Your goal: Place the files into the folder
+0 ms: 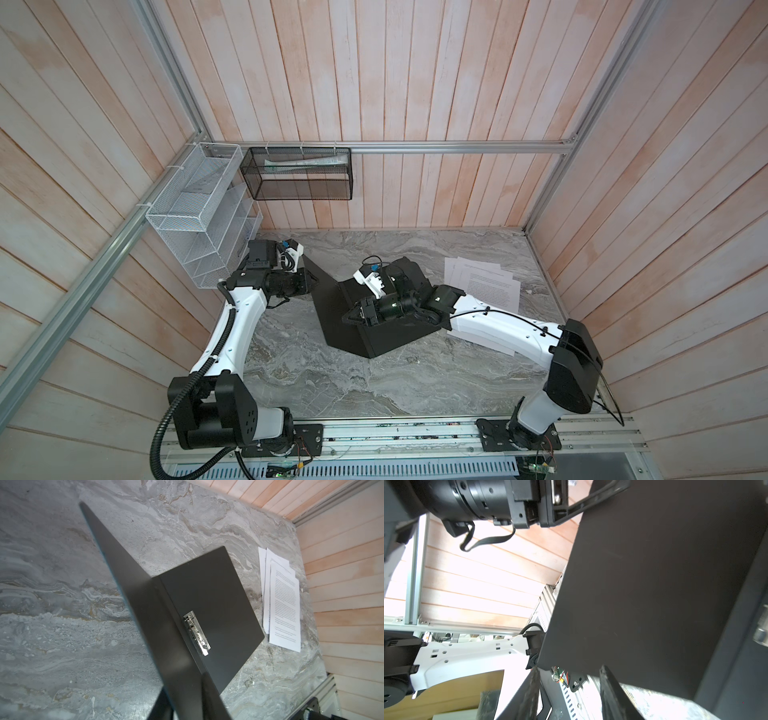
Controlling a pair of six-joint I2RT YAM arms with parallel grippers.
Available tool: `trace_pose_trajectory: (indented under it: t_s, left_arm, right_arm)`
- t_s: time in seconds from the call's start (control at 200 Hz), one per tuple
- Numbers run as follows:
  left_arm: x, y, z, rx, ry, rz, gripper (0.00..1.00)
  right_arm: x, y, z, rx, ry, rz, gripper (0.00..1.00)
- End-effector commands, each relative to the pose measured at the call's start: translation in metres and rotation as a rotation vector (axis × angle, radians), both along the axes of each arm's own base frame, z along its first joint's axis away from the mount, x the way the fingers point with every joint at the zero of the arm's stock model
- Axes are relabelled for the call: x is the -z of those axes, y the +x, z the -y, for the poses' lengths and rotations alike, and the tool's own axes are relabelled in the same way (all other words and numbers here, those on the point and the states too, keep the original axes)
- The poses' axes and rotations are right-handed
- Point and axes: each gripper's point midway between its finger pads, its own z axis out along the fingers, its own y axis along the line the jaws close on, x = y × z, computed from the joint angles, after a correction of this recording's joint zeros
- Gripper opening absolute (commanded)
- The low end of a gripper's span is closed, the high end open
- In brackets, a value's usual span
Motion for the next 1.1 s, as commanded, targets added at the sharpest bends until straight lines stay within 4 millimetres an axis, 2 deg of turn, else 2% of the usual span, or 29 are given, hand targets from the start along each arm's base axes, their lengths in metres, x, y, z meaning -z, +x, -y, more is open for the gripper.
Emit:
trace_pose_trajectory:
  t_s: [0.0, 0.265, 0.315, 0.355, 0.425, 0.55, 0.595, 0.68, 0.901, 1.096]
  left_arm:
    - [0.006, 0.018, -0.008, 0.021, 0.071, 0.026, 0.02]
    - [0.025, 0.049, -0.013, 0.052, 0.114, -0.004, 0.0]
    - [0.03, 0.053, -0.013, 0.055, 0.118, -0.023, 0.08]
    - [0.035, 0.055, -0.016, 0.051, 0.128, -0.043, 0.1]
    - [0.043, 0.056, -0.02, 0.042, 0.149, -0.072, 0.2]
    - [0.054, 0.048, -0.022, 0.051, 0.169, -0.109, 0.28]
    - [0.055, 0.044, -0.024, 0.049, 0.182, -0.112, 0.35]
    - [0.057, 0.037, -0.028, 0.047, 0.209, -0.114, 0.41]
    - [0.056, 0.021, -0.033, 0.041, 0.244, -0.131, 0.45]
    - [0.049, 0.005, -0.038, 0.041, 0.284, -0.14, 0.56]
  right_arm:
    - [-0.003, 0.008, 0.015, 0.062, -0.001, 0.02, 0.46]
    - [0.013, 0.011, 0.035, 0.115, -0.032, 0.007, 0.45]
    - [0.021, 0.014, 0.039, 0.134, -0.057, 0.004, 0.45]
    - [0.032, 0.019, 0.045, 0.166, -0.093, -0.007, 0.45]
    - [0.059, 0.033, 0.061, 0.253, -0.193, -0.04, 0.46]
    - [0.1, 0.048, 0.09, 0.356, -0.324, -0.084, 0.45]
    - [0.112, 0.048, 0.094, 0.362, -0.346, -0.096, 0.45]
    - [0.133, 0.051, 0.101, 0.375, -0.4, -0.109, 0.44]
    - [0.189, 0.064, 0.12, 0.423, -0.567, -0.142, 0.43]
    - [0.213, 0.071, 0.134, 0.46, -0.656, -0.143, 0.43]
